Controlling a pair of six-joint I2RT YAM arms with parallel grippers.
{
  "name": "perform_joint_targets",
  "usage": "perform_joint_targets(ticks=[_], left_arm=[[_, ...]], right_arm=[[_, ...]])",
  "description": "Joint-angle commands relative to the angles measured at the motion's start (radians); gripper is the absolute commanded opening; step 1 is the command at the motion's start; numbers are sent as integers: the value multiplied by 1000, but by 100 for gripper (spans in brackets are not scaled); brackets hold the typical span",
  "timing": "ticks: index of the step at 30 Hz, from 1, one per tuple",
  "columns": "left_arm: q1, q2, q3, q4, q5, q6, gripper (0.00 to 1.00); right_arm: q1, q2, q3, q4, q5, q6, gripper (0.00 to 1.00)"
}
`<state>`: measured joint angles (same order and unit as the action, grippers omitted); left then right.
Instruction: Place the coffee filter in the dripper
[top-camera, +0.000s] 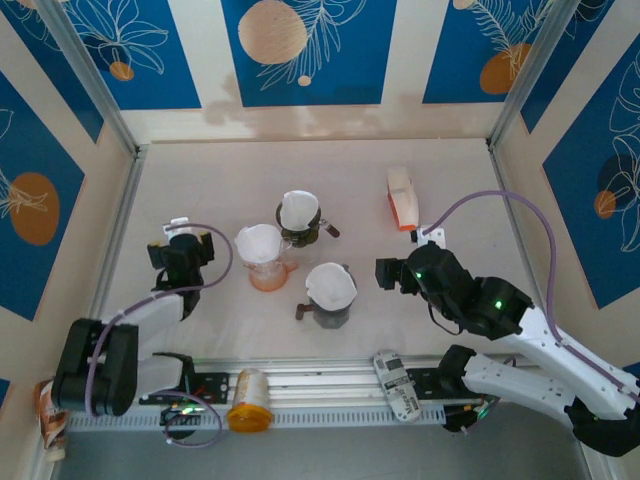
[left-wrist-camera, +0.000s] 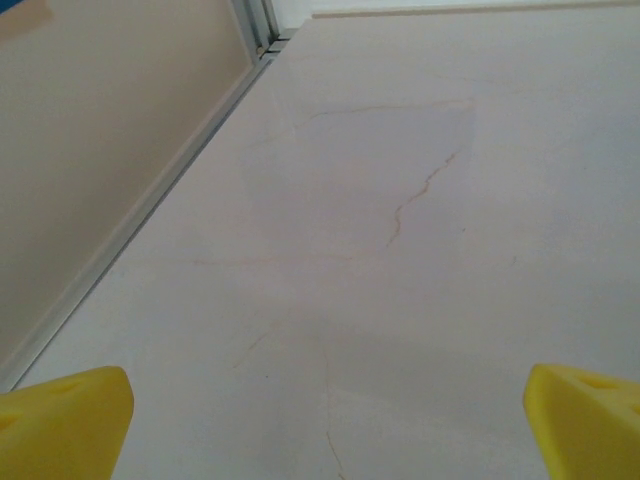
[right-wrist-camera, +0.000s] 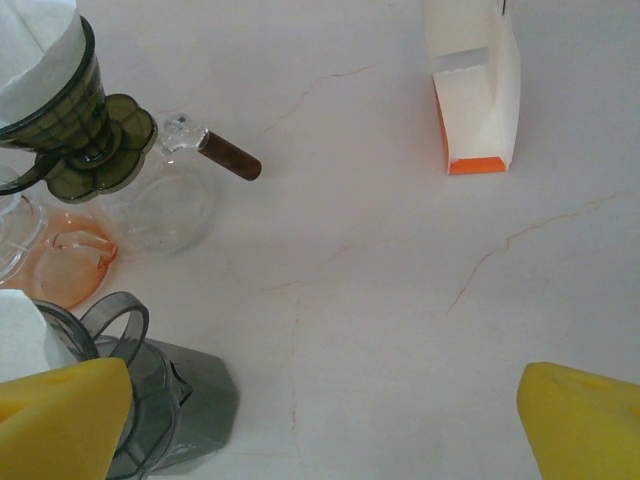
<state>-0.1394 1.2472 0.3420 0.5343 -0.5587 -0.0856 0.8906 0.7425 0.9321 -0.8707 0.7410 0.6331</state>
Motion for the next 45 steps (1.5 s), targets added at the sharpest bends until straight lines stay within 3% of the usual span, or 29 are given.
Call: perform_joint_targets(ticks=[1,2,7,10,12,16,21,27,31,37,40,41,43,45], left_arm=[[7,70,-22,248,-2,70,100],[6,103,-29,301,0,82,100],[15,141,42,203,30,48,100],[25,227,-50,506,79,56,100],[39,194,-3,332,109,18,100],[51,218,16,337,129,23,100],[20,266,121,194,75,48,100],[8,287,165,139,54,55,100],[16,275,142,168,91,55,100],[19,257,79,267,169,78,100],[6,306,-20,488,309,146,100],[-5,370,-65,690,254,161,100],[7,292,-39,491,258,113,100],[11,337,-11,525,265,133,100]], right_arm=[[-23,-8,-26,52,8,-31,99],[-34,-6,-35,69,-8,-43,99],[-138,25,-66,151,-126,-75,99],[-246,59,-71,188,-207,-75,99],[-320,83,-74,218,-269,-86,99],[-453,142,-71,272,-339,-94,99],[-549,195,-153,487,-352,-154,99],[-619,265,-190,691,-259,-293,99],[-676,316,-186,758,-297,-273,99],[-664,339,-184,753,-327,-245,99],[-664,320,-205,756,-320,-255,99],[-666,308,-214,759,-318,-262,99],[-669,280,-232,779,-323,-282,99],[-682,251,-252,809,-333,-316,99]])
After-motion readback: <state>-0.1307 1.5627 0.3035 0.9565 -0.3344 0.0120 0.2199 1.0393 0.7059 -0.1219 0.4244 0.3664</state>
